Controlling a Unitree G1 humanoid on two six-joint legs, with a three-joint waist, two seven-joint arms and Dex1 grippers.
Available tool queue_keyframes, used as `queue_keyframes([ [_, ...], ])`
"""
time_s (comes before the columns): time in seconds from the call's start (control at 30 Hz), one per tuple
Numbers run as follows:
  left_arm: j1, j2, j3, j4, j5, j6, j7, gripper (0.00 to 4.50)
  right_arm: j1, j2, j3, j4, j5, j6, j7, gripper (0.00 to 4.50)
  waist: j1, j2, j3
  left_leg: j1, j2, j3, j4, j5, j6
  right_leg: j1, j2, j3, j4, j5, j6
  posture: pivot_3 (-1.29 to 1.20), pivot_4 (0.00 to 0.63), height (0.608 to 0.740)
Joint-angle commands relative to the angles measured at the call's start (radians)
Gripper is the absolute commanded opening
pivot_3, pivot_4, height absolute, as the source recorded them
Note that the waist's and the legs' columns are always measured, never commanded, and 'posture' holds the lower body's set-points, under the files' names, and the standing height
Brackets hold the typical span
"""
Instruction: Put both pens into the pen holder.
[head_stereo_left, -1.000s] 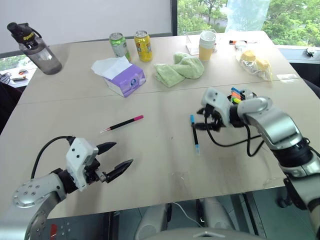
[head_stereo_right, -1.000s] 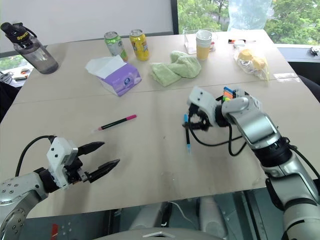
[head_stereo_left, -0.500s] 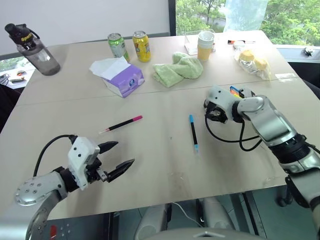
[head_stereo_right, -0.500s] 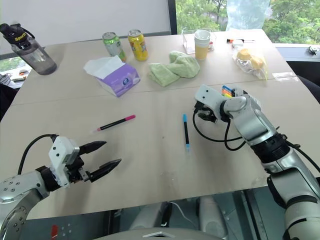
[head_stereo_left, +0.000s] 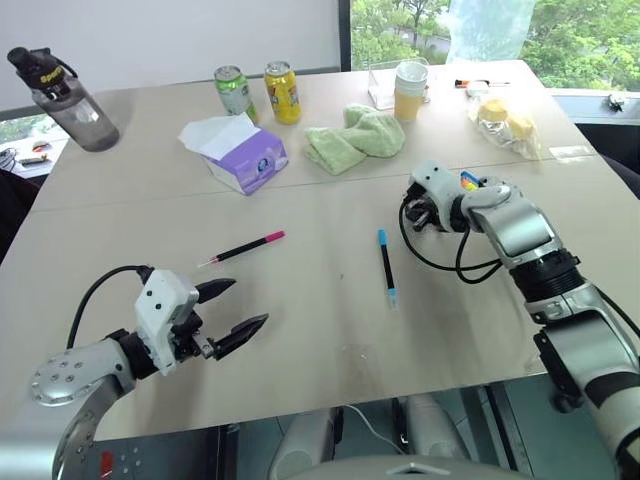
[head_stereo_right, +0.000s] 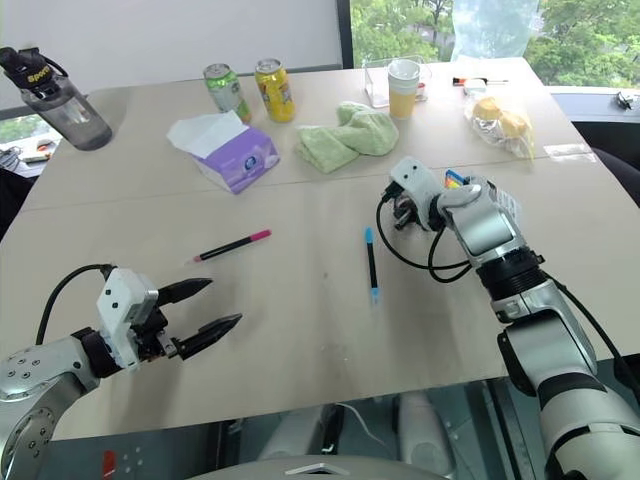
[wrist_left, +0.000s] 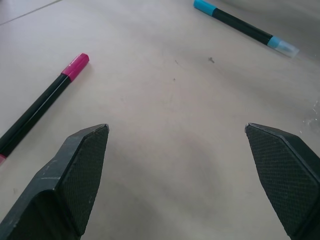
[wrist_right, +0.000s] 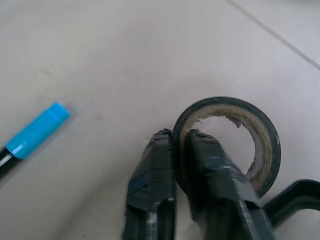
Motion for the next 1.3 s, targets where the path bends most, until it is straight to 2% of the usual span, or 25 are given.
queue_keyframes([
  [0.03,0.002,0.005,0.009,-0.010,-0.001,-0.012,0.000,4.50,-0.050,-0.003,-0.015,-0.089,0.017,-0.004,0.030,0.04,0.000,0.000,0.000,0.000,0.000,0.000,0.000,0.000,0.000,0.000,0.000,0.000,0.000,0.000,0.000,0.00,0.150,0.740],
  [0.13,0.003,0.004,0.007,-0.009,-0.002,-0.012,0.000,4.50,-0.084,-0.005,-0.004,-0.072,-0.013,-0.102,0.024,0.04,0.000,0.000,0.000,0.000,0.000,0.000,0.000,0.000,0.000,0.000,0.000,0.000,0.000,0.000,0.000,0.00,0.150,0.740],
  [0.17,0.003,0.004,0.006,-0.009,-0.001,-0.013,0.000,4.50,-0.115,-0.011,0.010,-0.003,-0.086,-0.251,-0.069,0.04,0.000,0.000,0.000,0.000,0.000,0.000,0.000,0.000,0.000,0.000,0.000,0.000,0.000,0.000,0.000,0.00,0.150,0.740],
  [0.2,0.001,0.003,0.004,-0.008,-0.001,-0.014,0.001,4.50,-0.164,-0.014,-0.001,0.085,-0.131,-0.374,-0.153,0.43,0.000,0.000,0.000,0.000,0.000,0.000,0.000,0.000,0.000,0.000,0.000,0.000,0.000,0.000,0.000,0.00,0.150,0.740],
  [0.27,-0.001,0.002,0.000,-0.009,0.000,-0.015,0.002,4.50,-0.220,-0.030,0.000,0.209,-0.177,-0.504,-0.199,1.25,0.000,0.000,0.000,0.000,0.000,0.002,0.000,0.000,0.000,-0.001,0.000,-0.002,0.001,0.000,0.000,0.00,0.150,0.740],
  [0.37,0.002,0.000,0.000,-0.012,0.000,-0.015,0.003,4.50,-0.254,-0.025,-0.005,0.313,-0.217,-0.593,-0.269,2.58,0.002,0.000,0.000,0.000,0.000,0.001,0.000,0.000,0.000,-0.001,0.000,-0.003,0.000,0.000,0.000,0.00,0.150,0.740],
  [0.57,0.014,-0.004,0.000,-0.023,0.000,-0.014,0.008,4.50,-0.255,0.005,-0.047,0.355,-0.233,-0.680,-0.351,2.58,-0.007,0.000,0.000,0.000,0.000,0.003,-0.001,0.000,0.000,-0.002,0.000,-0.001,0.000,0.000,0.000,0.00,0.150,0.740],
  [0.77,0.003,0.000,-0.006,-0.012,0.003,-0.017,0.005,4.50,-0.149,0.036,-0.079,0.175,-0.125,-0.600,-0.165,2.58,-0.004,0.000,0.000,-0.001,0.000,0.003,-0.001,0.000,0.000,-0.003,0.001,0.000,0.001,0.000,0.000,0.00,0.150,0.740],
  [0.83,-0.002,0.003,-0.008,-0.007,0.005,-0.017,0.002,4.50,-0.107,0.050,-0.095,0.060,-0.063,-0.519,-0.096,2.58,-0.002,0.000,0.000,-0.001,0.000,0.003,-0.001,0.000,0.000,-0.003,0.001,0.000,0.001,0.000,0.000,0.00,0.150,0.740],
  [0.9,-0.004,0.005,-0.010,-0.006,0.005,-0.018,-0.002,4.50,-0.125,0.080,-0.138,-0.039,0.009,-0.408,-0.074,2.58,-0.004,0.001,0.000,-0.001,0.001,0.003,-0.001,0.000,0.000,-0.003,0.001,0.000,0.001,0.000,0.000,0.00,0.150,0.740],
  [0.97,-0.005,0.005,-0.011,-0.004,0.005,-0.018,-0.005,4.50,-0.187,0.113,-0.183,-0.106,0.071,-0.285,-0.079,2.58,-0.006,0.001,0.001,-0.001,0.001,0.004,-0.001,0.000,0.000,-0.004,0.001,0.001,0.003,0.000,0.000,0.00,0.150,0.740],
  [1.1,-0.023,0.005,-0.025,0.006,0.007,-0.018,-0.006,4.50,-0.486,0.221,-0.321,-0.123,0.231,-0.034,-0.144,2.58,-0.010,0.003,0.002,-0.003,0.000,0.007,-0.001,0.000,0.000,-0.012,0.001,0.006,0.009,0.000,0.000,0.00,0.150,0.740],
  [1.2,-0.031,0.003,-0.038,0.015,0.013,-0.027,-0.011,4.50,-0.691,0.269,-0.408,-0.025,0.289,-0.001,-0.201,2.58,-0.011,0.001,0.000,-0.004,0.001,0.007,-0.002,0.000,-0.001,-0.016,0.000,0.005,0.013,0.000,0.000,0.00,0.150,0.740],
  [1.3,-0.041,0.005,-0.040,0.022,0.012,-0.027,-0.015,4.50,-0.792,0.269,-0.443,0.024,0.328,0.005,-0.213,2.58,-0.007,-0.001,-0.001,-0.003,0.000,0.009,-0.002,0.000,0.000,-0.015,-0.002,0.004,0.012,0.000,0.000,0.00,0.150,0.740],
])
